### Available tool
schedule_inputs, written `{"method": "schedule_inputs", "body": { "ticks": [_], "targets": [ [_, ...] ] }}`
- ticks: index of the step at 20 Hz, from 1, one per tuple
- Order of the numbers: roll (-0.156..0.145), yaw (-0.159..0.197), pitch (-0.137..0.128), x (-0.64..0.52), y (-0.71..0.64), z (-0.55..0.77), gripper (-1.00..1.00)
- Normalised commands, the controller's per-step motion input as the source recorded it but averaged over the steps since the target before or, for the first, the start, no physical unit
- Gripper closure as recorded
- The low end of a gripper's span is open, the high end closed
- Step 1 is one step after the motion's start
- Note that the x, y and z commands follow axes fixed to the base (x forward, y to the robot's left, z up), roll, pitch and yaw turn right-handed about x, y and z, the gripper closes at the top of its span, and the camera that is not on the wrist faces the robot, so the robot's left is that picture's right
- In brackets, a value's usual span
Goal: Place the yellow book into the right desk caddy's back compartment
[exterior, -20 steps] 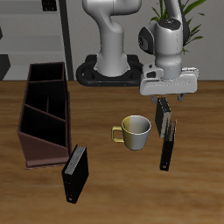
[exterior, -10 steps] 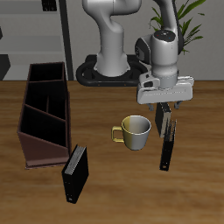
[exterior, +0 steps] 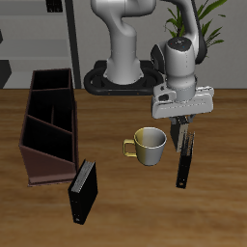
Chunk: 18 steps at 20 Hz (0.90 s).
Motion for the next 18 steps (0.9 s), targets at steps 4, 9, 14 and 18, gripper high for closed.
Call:
{"method": "schedule_inputs", "body": {
  "ticks": [4, 9, 14, 18],
  "targets": [
    [0.014, 0.011, -0.013, -0.01, -0.02, 0.06, 1.0],
    [0.022, 0.009, -0.021, -0.01, -0.09, 0.25, 1.0],
    [0.042, -0.032, -0.004, -0.06, -0.14, 0.39, 1.0],
    [0.081, 0.023, -0.049, -0.2, -0.21, 0.57, 1.0]
  ]
}}
